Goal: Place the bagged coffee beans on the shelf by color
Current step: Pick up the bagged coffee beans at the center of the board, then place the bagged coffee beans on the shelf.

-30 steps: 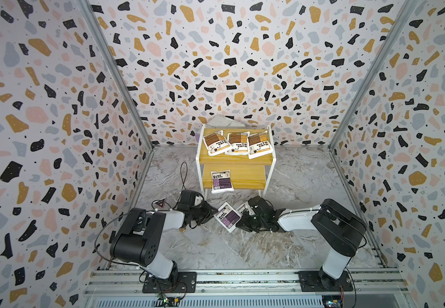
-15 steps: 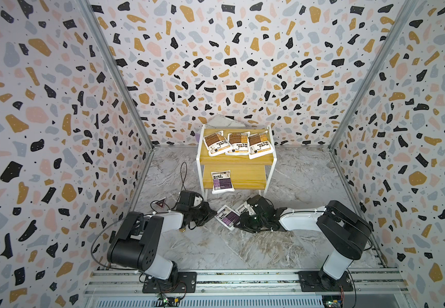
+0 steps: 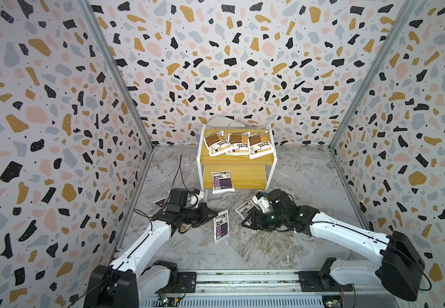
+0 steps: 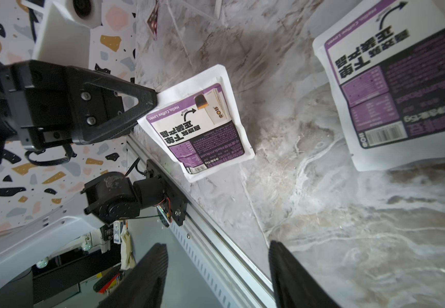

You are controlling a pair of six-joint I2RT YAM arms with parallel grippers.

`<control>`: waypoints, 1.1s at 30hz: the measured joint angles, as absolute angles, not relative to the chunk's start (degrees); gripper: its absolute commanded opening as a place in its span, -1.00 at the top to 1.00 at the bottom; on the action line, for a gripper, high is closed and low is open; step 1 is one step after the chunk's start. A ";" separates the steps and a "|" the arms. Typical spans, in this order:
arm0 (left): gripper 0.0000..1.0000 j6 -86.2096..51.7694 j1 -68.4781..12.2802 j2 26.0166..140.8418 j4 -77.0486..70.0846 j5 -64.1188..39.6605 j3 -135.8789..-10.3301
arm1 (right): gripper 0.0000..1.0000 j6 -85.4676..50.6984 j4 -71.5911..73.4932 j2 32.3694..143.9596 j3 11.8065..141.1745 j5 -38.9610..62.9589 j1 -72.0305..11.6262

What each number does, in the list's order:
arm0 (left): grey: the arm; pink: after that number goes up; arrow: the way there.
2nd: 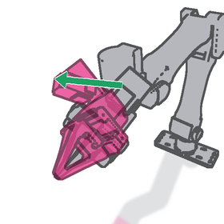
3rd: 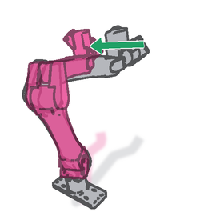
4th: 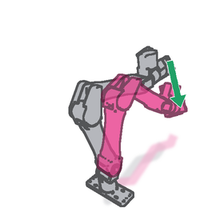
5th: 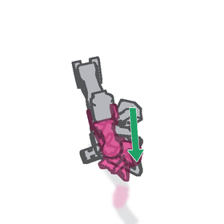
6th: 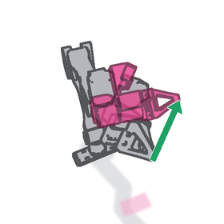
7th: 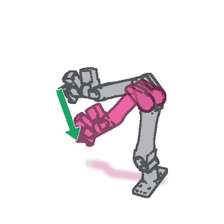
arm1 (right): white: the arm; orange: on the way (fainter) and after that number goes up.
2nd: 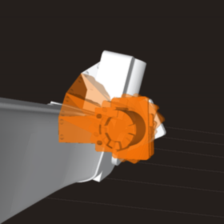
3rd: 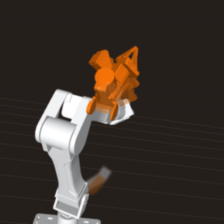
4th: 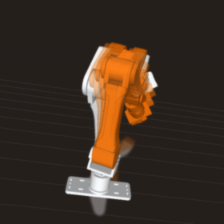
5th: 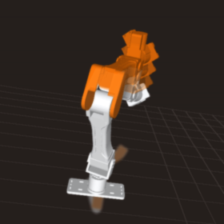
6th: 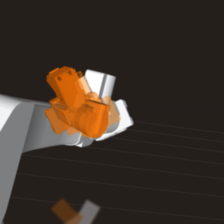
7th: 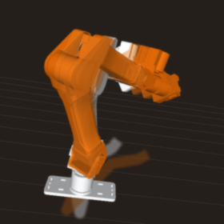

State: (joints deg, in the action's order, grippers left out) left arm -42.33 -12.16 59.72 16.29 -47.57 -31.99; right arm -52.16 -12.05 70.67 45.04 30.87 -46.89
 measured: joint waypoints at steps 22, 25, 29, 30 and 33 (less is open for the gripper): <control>1.00 -68.60 -13.93 51.16 8.32 -54.48 -41.89 | -0.60 -53.80 9.96 65.91 40.23 51.68 -40.12; 1.00 -72.03 -13.93 50.63 6.92 -54.74 -42.94 | -0.58 -54.19 13.91 65.93 40.21 52.18 -40.12; 1.00 -75.99 -13.96 50.19 4.56 -54.98 -43.62 | -0.57 -54.83 17.52 66.50 40.21 53.01 -40.12; 1.00 -76.99 -13.93 50.13 4.12 -54.98 -43.86 | -0.57 -54.98 18.28 66.89 40.21 53.15 -40.12; 1.00 -78.94 -13.96 49.95 3.01 -54.98 -44.31 | -0.55 -55.59 20.47 68.45 40.21 53.32 -40.12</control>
State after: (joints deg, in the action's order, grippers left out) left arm -78.94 -13.96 49.95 3.01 -54.98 -44.31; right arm -55.59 20.47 68.45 40.21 53.32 -40.12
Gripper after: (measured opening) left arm 0.038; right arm 0.782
